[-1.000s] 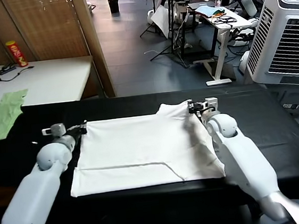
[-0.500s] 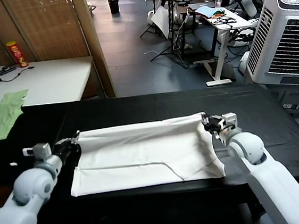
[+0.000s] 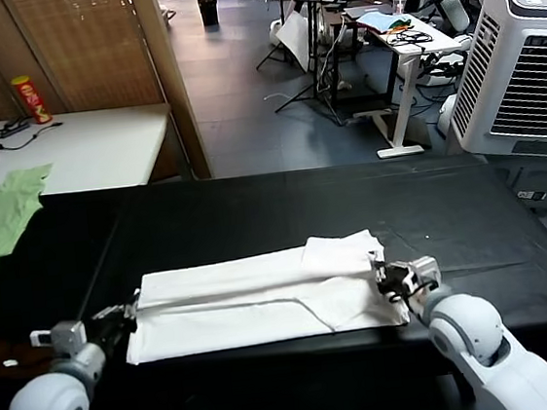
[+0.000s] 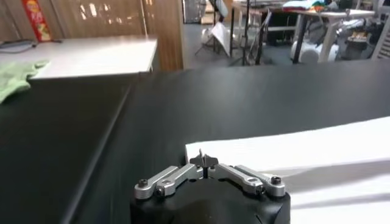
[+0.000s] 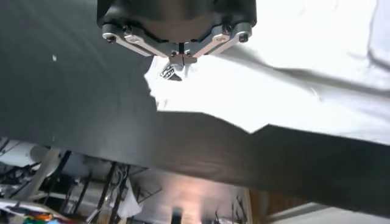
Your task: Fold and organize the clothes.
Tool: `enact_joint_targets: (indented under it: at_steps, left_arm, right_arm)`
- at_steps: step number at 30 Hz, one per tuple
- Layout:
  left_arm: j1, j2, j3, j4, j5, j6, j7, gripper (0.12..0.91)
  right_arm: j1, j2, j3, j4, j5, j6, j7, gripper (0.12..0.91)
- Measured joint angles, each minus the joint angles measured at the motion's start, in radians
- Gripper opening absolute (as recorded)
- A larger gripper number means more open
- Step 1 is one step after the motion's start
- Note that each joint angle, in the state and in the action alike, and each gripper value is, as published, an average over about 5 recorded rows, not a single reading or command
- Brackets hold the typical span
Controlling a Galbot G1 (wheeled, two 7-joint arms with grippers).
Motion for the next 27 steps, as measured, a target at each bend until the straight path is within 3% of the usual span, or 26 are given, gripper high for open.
enact_joint_targets:
  at_steps: [4,7,9,14,17,21,27]
  left_arm:
    - [0.024,-0.012,-0.002,-0.018,0.016,0.015,-0.005,0.126]
    - [0.039,-0.022,-0.005,-0.032,0.033,0.028,-0.009,0.139]
    - [0.049,-0.027,-0.009,-0.043,0.042,0.033,-0.009,0.197]
    - [0.069,-0.038,-0.031,-0.069,0.047,0.037,-0.011,0.472]
    - [0.060,-0.050,-0.043,-0.072,0.038,0.031,-0.012,0.636]
    - [0.010,-0.078,-0.042,-0.049,0.004,0.025,-0.018,0.777]
    - [-0.109,-0.120,-0.001,0.035,-0.027,0.021,-0.013,0.798]
  right_arm:
    - [-0.028,0.001,0.012,0.019,0.005,-0.019,-0.004,0.136]
    - [-0.048,-0.002,0.029,0.036,0.010,-0.023,-0.004,0.239]
    - [-0.060,-0.004,0.044,0.050,0.014,-0.023,-0.003,0.351]
    - [-0.069,0.002,0.093,0.074,0.038,-0.004,0.010,0.633]
    - [-0.051,0.022,0.116,0.065,0.047,0.039,0.032,0.755]
    - [-0.001,0.059,0.115,0.021,0.020,0.087,0.049,0.795]
    - [0.093,0.126,0.077,-0.088,0.000,0.119,0.068,0.798]
